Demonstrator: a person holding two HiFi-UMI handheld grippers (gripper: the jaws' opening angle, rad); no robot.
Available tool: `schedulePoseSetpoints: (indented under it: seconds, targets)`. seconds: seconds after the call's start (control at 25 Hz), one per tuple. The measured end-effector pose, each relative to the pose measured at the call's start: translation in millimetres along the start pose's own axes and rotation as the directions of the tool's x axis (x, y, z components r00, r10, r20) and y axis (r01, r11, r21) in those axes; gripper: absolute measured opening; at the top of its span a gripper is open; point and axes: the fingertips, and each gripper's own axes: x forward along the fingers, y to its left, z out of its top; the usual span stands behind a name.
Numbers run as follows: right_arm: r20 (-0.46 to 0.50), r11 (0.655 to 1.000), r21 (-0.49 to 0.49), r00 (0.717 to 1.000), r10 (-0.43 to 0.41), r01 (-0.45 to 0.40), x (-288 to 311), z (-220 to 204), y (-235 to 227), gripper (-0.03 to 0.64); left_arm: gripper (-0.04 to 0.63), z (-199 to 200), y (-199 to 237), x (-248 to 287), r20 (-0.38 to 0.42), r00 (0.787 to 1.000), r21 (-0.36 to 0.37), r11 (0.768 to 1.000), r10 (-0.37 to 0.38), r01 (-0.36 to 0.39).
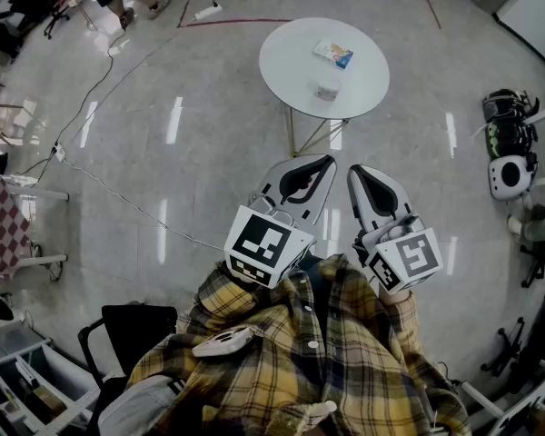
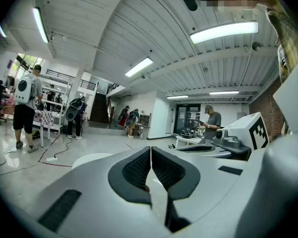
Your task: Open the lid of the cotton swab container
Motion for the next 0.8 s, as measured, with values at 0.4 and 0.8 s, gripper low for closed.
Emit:
schedulePoseSetpoints:
  seconds: [0.4,0.8]
  targets:
    - [0.009,1.000,0.021,1.000,0.014,-0.015,-8.9,0.9,-19.8,0.015,0.028,0.7,-4.6,17.2,0.008,0.999,0.009,0.999,0.040,-0.040]
    - [0.025,0.999,0.031,0.999,0.038,-0.038,-37.6,-3.2,-35.0,0.015,0.028,-1.9,-32.4,32.4,0.004,0.998,0.023,0.998,0.055,-0.055]
